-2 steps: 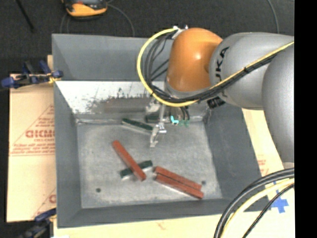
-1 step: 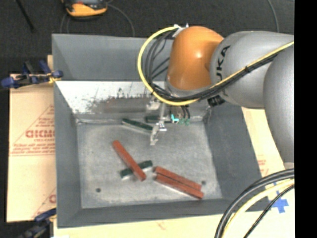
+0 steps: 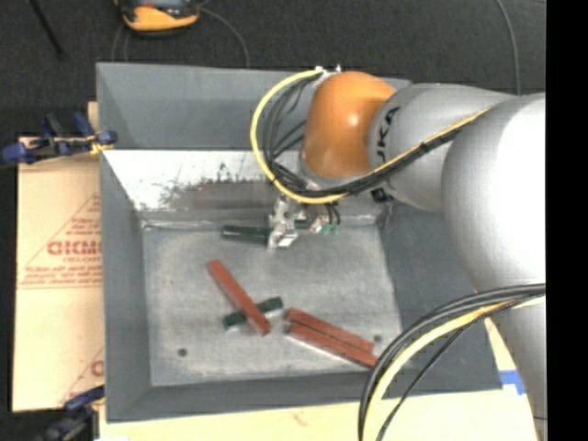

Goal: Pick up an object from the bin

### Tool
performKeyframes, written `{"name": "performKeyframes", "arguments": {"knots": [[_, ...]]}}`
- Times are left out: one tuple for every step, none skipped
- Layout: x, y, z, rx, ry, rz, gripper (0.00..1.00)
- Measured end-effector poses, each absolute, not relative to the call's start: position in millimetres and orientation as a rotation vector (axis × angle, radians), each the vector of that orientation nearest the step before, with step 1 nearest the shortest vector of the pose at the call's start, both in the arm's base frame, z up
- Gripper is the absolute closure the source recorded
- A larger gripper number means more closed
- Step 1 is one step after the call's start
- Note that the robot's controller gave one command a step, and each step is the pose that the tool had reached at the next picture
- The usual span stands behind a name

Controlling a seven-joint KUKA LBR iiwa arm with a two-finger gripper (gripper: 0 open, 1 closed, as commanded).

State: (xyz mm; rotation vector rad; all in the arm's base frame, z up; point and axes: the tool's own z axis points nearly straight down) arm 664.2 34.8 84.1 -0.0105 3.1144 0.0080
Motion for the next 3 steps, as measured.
{"name": "performKeyframes", "arguments": {"knots": [[653.5, 35.2, 78.2, -0.012, 3.171, 0.005, 0.00], [664.8, 34.6, 84.5, -0.008, 3.111, 0.009, 1.00], [664.8, 34.6, 84.5, -0.007, 3.111, 0.009, 1.00]]}}
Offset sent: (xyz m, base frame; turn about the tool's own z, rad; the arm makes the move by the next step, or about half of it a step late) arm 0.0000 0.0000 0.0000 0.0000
